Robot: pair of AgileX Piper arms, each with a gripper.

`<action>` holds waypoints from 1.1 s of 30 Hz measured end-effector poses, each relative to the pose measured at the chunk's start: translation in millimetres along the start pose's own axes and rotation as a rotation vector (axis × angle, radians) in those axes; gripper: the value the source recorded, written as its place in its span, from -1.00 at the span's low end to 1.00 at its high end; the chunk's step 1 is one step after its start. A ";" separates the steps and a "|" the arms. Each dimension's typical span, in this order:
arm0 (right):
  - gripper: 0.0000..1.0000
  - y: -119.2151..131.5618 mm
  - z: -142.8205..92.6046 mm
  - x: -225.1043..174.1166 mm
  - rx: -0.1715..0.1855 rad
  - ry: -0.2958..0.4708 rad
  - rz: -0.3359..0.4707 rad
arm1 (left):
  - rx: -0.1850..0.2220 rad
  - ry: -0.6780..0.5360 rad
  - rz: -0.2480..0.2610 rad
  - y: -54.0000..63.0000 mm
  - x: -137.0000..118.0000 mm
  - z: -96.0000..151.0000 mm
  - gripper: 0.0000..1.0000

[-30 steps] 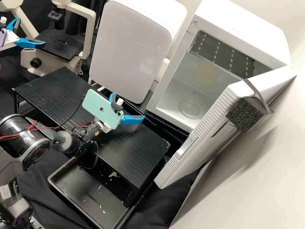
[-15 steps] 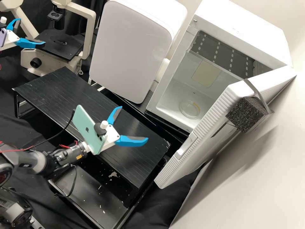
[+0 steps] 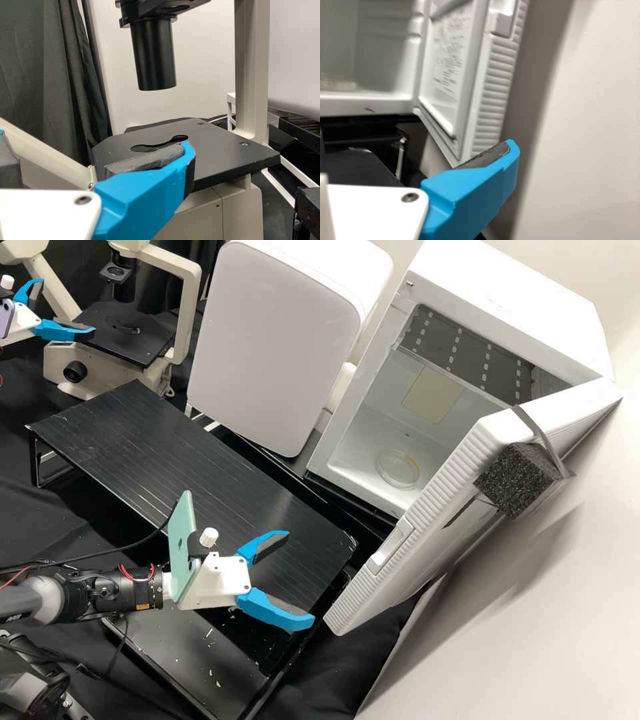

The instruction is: Close the incubator door

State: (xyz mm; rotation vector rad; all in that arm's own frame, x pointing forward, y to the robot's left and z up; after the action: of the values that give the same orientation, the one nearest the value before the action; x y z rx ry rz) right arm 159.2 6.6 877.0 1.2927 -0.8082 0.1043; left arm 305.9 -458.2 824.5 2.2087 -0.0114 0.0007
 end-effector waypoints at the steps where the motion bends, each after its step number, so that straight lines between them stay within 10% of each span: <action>1: 1.00 -0.6 0.7 2.0 -0.005 -0.013 0.002 | 0.000 0.000 0.000 0.0 0.0 0.0 1.00; 8: 1.00 -10.5 6.0 30.5 -0.056 -0.128 0.019 | 0.000 0.000 0.000 0.0 0.0 0.0 1.00; 19: 1.00 -18.0 13.5 65.9 -0.019 -0.228 0.063 | 0.000 0.000 0.000 0.0 0.0 0.0 1.00; 33: 1.00 -24.6 -2.5 80.2 0.083 -0.090 0.044 | 0.000 0.000 0.000 0.0 0.0 0.0 1.00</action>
State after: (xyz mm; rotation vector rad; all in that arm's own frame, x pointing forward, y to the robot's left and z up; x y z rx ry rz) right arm 231.0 -27.6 903.8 1.3661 -0.9176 0.1160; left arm 305.9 -458.2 824.5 2.2087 -0.0114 0.0007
